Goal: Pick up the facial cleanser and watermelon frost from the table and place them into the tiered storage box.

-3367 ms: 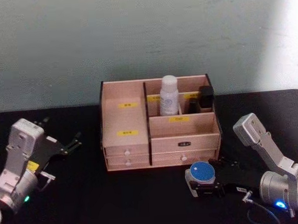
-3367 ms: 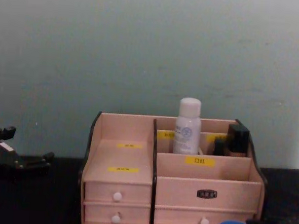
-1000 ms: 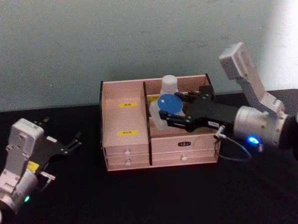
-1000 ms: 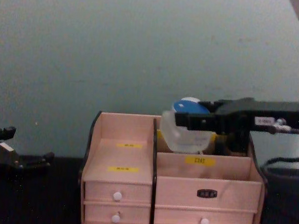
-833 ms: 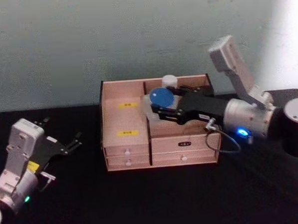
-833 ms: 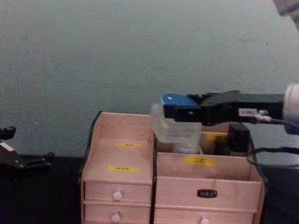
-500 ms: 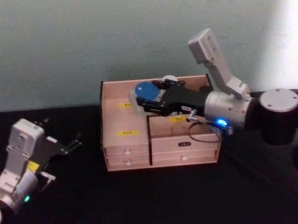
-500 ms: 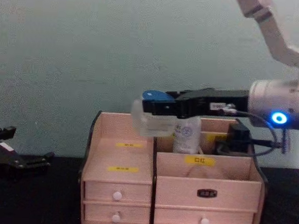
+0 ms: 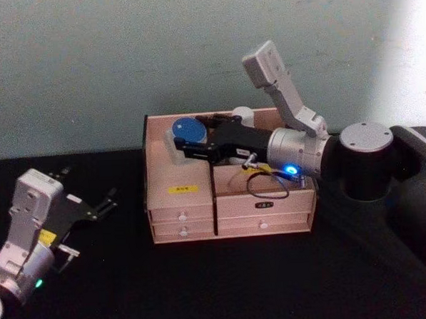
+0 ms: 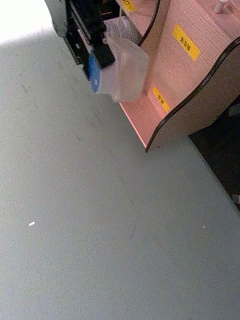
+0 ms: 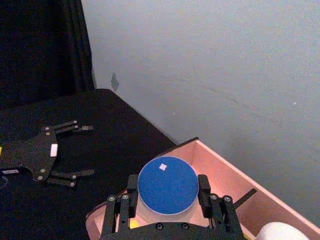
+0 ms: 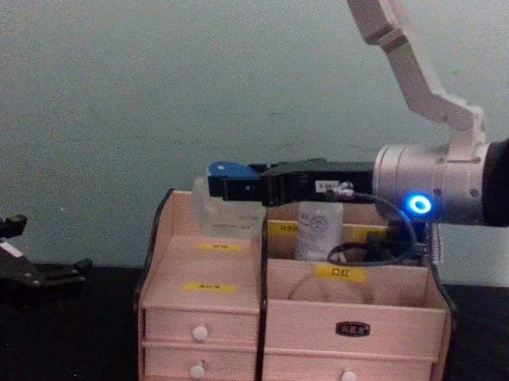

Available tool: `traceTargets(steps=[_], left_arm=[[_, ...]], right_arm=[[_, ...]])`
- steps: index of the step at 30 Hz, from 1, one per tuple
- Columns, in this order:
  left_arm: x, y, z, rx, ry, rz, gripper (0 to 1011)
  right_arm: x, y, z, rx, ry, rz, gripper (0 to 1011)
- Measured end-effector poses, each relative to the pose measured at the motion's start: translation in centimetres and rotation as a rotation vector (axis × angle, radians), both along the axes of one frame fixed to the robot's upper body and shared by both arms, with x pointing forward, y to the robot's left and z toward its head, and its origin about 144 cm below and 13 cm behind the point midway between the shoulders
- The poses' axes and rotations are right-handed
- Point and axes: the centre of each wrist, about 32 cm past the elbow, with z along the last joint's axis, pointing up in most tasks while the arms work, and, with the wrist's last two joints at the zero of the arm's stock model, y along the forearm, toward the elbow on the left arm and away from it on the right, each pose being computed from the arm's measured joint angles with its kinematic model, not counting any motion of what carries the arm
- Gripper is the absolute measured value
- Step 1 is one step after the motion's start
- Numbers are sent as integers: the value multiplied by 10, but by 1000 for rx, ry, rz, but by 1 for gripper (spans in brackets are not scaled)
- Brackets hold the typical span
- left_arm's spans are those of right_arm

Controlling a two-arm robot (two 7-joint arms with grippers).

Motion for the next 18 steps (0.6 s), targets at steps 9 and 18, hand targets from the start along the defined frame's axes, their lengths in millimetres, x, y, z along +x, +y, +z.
traceTargets(steps=[9,18], left_arm=[[0,0,0,0,0,0,1001],[0,0,0,0,0,0,1001]], right_arm=[[9,8,-10,-11,35,8,710],[13,11,-18,-30,67,11,708]])
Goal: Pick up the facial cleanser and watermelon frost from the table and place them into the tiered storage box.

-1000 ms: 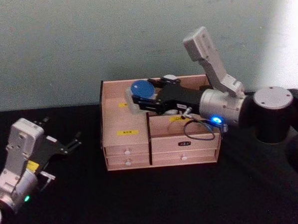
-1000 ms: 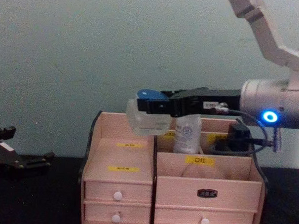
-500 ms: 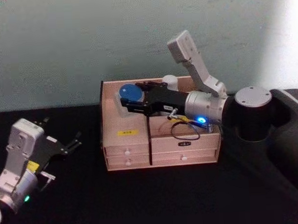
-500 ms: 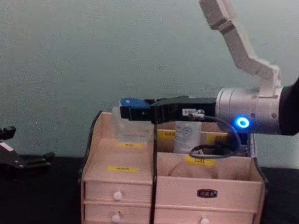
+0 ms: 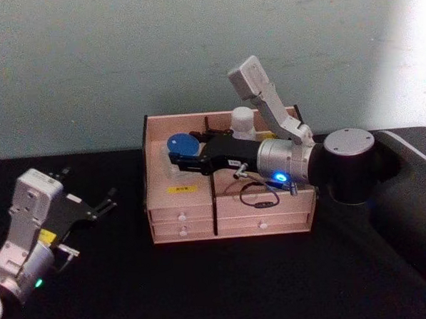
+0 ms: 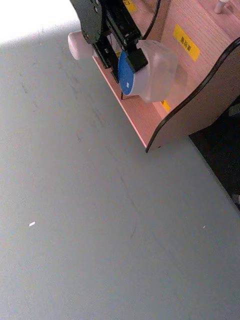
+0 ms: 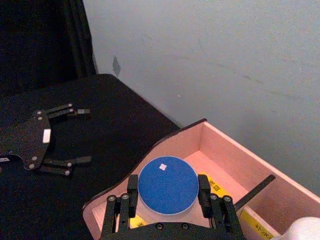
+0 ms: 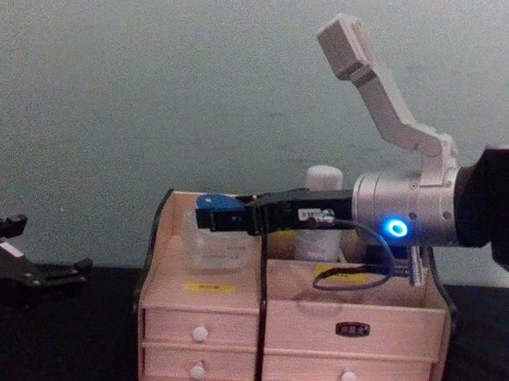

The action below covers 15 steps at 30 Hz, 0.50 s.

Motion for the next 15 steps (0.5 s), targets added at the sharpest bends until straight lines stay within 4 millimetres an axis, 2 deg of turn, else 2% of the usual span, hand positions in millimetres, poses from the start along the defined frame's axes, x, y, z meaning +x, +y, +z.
traceTargets(steps=[15], left_arm=[[0,0,0,0,0,0,1001]], right_arm=[[3,1,-5,-22,37,-1,710]])
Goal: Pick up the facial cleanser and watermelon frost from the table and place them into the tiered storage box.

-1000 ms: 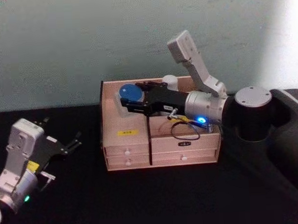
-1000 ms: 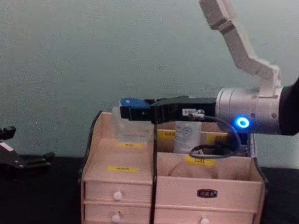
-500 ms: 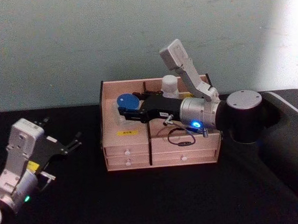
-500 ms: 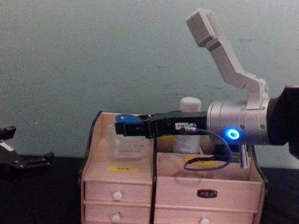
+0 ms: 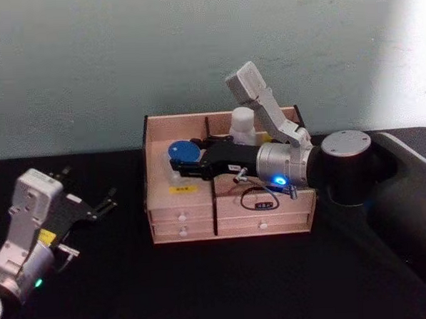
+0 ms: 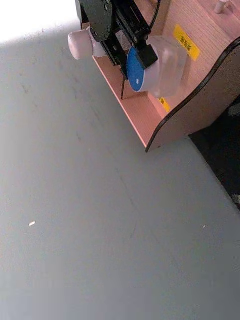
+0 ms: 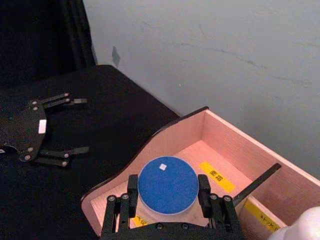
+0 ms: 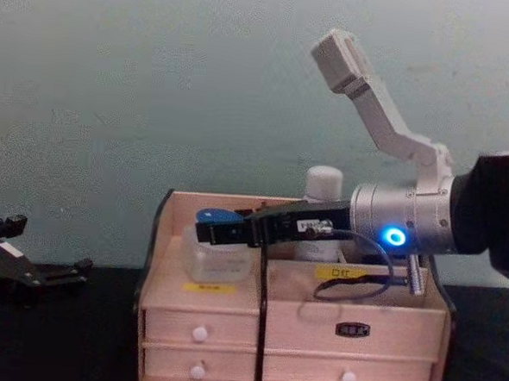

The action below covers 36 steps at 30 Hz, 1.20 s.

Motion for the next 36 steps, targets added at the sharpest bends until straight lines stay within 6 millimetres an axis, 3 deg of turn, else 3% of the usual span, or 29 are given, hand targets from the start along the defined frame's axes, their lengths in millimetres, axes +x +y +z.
traceTargets(steps=[15,27,36], left_arm=[[0,0,0,0,0,0,1002],[0,0,0,0,0,0,1002],[0,0,0,0,0,0,1001]], right_arm=[[0,0,0,-8,-2,1,715],[0,0,-1,-10,3,-1,1002],[0,0,-1,-9,3,-1,1003]])
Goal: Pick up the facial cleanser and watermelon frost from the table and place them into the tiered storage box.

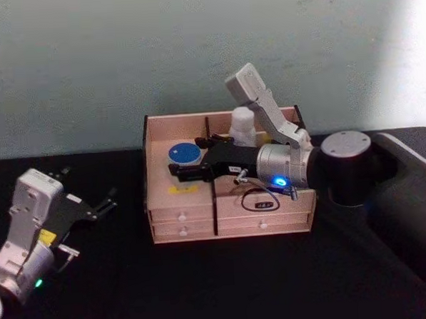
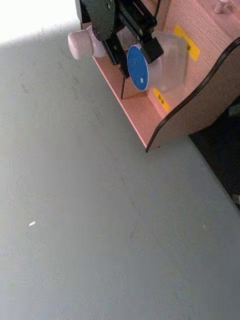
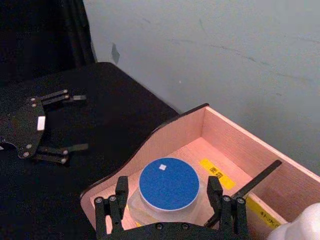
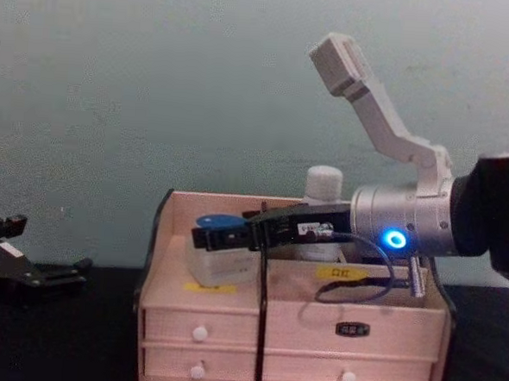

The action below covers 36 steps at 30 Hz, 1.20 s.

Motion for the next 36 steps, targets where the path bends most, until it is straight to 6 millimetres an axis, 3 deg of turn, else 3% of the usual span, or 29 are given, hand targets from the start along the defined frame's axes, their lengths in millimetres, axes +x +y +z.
traceTargets(steps=[17,27,36], left_arm=[[0,0,0,0,0,0,1001],[0,0,0,0,0,0,1001],[0,0,0,0,0,0,1001]], right_arm=[[-17,-20,25,161,-158,-82,1002],[-32,-55,29,206,-253,-256,1003],[-50,-93,18,221,-292,-445,1003]])
